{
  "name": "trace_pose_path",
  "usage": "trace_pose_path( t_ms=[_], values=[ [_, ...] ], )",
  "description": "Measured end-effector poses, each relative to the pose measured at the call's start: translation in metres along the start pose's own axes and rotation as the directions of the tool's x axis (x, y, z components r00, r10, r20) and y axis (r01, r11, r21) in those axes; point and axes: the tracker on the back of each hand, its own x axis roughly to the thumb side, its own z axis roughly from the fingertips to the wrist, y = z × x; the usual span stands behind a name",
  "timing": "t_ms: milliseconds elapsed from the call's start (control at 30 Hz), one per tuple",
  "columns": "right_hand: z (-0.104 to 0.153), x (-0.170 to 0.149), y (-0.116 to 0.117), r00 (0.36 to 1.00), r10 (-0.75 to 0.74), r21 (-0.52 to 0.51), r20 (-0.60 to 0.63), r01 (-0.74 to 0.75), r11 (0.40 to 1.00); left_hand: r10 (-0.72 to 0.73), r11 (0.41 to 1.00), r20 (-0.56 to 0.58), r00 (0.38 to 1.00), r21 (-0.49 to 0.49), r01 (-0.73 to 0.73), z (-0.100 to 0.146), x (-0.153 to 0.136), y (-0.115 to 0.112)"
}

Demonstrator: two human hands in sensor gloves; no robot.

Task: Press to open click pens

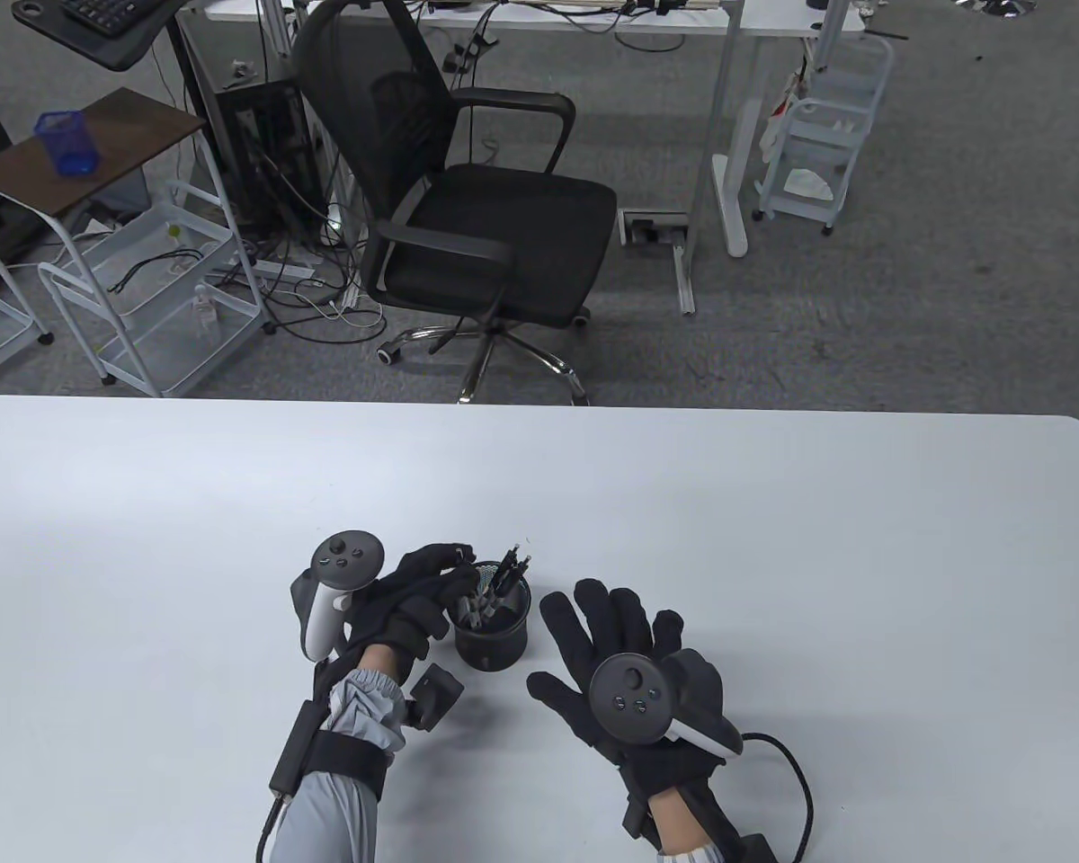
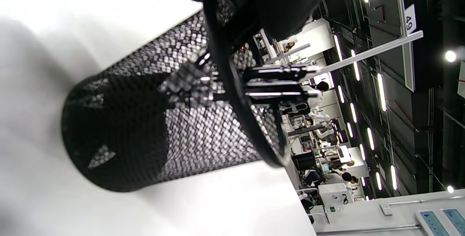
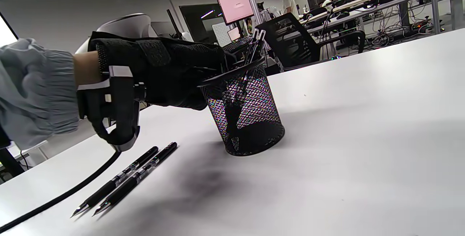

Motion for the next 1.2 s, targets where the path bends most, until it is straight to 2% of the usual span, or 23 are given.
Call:
trace_pose_path(
  t_ms=[233, 400, 567, 633, 733, 833, 1033, 1200],
  values=[
    [0.000, 0.001, 0.000, 1.000, 0.002, -0.004, 0.003, -0.002, 1.000, 0.027, 1.000, 0.002, 1.000, -0.013, -0.026, 0.001, 0.002, -0.001],
    [0.000, 0.002, -0.001, 1.000, 0.003, -0.013, 0.009, -0.002, 1.000, 0.102, 0.994, 0.029, 0.994, -0.033, -0.101, 0.009, 0.008, 0.003],
    [0.001, 0.002, -0.002, 1.000, 0.000, -0.016, 0.010, 0.000, 1.000, 0.157, 0.986, 0.100, 0.982, -0.074, -0.150, 0.025, 0.023, 0.012],
    [0.001, 0.002, -0.002, 1.000, -0.001, -0.018, 0.011, 0.001, 1.000, 0.196, 0.977, 0.165, 0.967, -0.112, -0.179, 0.035, 0.031, 0.016],
    [0.001, 0.002, -0.002, 1.000, -0.003, -0.018, 0.009, 0.003, 1.000, 0.286, 0.950, 0.248, 0.925, -0.195, -0.242, 0.051, 0.041, 0.018],
    [0.001, 0.002, -0.003, 1.000, -0.011, -0.020, 0.008, 0.011, 1.000, 0.355, 0.927, 0.310, 0.882, -0.239, -0.289, 0.067, 0.045, 0.018],
    [0.002, 0.000, -0.004, 1.000, -0.019, -0.021, 0.000, 0.019, 1.000, 0.521, 0.847, 0.420, 0.743, -0.363, -0.389, 0.102, 0.042, 0.013],
    [0.002, -0.001, -0.005, 1.000, -0.024, -0.020, -0.007, 0.024, 1.000, 0.568, 0.822, 0.471, 0.675, -0.370, -0.434, 0.118, 0.028, 0.011]
  ],
)
